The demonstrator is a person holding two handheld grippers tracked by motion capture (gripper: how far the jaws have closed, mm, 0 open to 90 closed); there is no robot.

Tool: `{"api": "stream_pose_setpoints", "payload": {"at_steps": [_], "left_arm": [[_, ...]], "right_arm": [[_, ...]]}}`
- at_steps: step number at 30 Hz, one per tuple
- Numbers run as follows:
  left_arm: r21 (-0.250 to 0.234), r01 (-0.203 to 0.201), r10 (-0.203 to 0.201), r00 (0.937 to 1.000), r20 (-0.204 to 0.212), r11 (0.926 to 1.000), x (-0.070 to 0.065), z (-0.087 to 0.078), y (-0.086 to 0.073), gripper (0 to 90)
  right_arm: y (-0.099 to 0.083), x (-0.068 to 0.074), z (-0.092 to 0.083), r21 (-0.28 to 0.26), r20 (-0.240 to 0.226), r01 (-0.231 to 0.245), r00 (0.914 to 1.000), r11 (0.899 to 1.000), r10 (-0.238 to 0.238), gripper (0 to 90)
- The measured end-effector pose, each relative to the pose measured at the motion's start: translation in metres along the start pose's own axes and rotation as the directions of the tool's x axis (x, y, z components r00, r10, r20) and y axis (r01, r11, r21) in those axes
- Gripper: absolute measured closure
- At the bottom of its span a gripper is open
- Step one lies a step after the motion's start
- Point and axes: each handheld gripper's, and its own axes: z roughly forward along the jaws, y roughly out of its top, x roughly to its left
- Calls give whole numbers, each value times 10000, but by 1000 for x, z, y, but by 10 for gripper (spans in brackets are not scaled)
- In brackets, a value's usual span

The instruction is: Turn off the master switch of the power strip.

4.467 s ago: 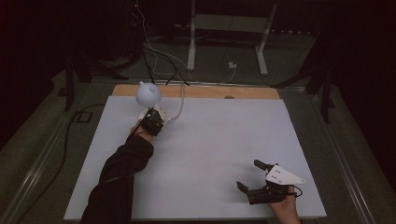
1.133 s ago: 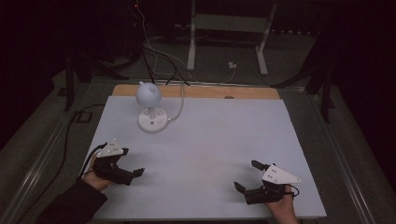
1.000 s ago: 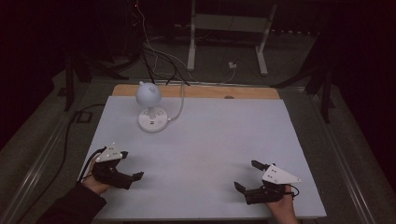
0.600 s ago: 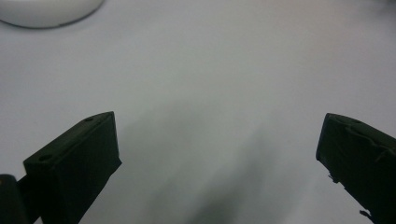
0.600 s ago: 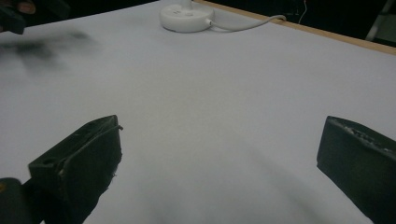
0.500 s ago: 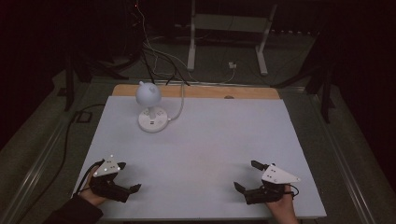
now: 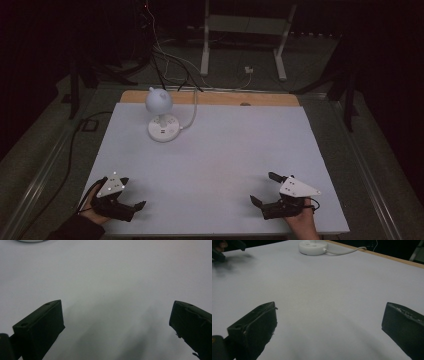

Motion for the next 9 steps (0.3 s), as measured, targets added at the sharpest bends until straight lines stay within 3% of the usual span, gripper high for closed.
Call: {"api": "stream_pose_setpoints", "payload": {"at_steps": [9], "left_arm": [[-114,-28,30,9998,175,9999,-1,0,1,0]], "right_arm": [[0,0,0,-26,-40,-35,10000,10000,35,0]]}}
